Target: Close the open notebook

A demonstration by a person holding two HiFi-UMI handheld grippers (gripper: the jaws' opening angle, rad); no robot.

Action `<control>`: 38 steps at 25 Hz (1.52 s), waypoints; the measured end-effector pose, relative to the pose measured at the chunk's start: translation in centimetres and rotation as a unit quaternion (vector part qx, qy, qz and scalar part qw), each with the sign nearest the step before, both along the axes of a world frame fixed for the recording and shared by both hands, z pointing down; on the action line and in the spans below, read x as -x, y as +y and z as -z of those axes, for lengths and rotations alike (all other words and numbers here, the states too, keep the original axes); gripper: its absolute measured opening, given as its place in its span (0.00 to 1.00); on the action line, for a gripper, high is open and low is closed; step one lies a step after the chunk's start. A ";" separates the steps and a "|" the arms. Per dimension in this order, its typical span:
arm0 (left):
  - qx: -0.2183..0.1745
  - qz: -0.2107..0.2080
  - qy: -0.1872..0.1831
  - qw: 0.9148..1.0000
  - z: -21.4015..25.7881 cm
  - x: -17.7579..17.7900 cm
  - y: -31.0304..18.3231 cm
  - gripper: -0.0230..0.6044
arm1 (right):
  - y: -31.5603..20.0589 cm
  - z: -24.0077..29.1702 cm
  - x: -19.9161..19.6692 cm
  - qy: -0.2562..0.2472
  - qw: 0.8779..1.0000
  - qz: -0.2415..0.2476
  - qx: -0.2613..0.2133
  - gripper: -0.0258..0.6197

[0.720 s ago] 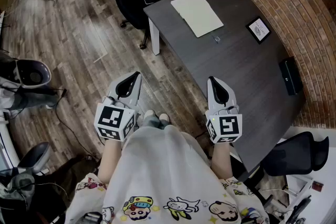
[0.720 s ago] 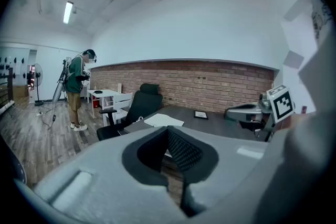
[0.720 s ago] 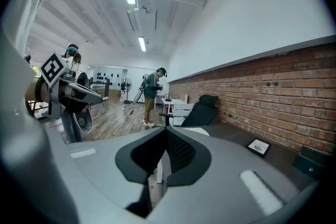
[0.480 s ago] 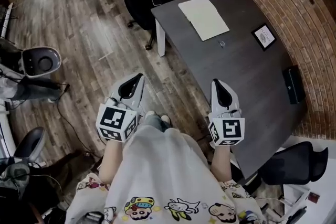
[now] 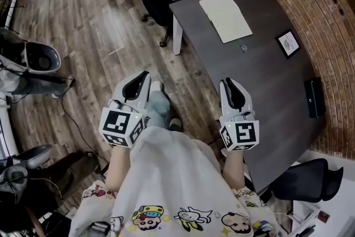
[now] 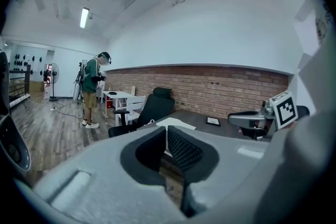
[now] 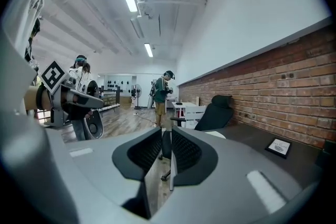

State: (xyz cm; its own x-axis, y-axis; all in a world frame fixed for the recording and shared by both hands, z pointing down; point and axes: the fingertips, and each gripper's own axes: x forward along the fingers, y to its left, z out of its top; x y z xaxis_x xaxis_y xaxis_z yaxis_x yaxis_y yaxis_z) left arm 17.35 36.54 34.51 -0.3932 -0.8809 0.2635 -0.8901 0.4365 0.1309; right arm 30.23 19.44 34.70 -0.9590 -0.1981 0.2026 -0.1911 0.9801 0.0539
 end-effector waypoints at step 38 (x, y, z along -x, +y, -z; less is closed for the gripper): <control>0.027 -0.070 0.053 0.996 -4.5 32.3 -7.8 0.22 | -8.2 -4.4 27.2 0.037 0.991 -0.109 0.070 0.28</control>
State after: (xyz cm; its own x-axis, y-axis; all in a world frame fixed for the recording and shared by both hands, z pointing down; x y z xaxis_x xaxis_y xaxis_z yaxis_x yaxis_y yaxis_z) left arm -14.97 28.77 39.01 -0.2346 -0.9085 0.3458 -0.9252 0.3178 0.2074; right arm 2.98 11.20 39.12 -0.8783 -0.3637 0.3104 -0.3992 0.9151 -0.0571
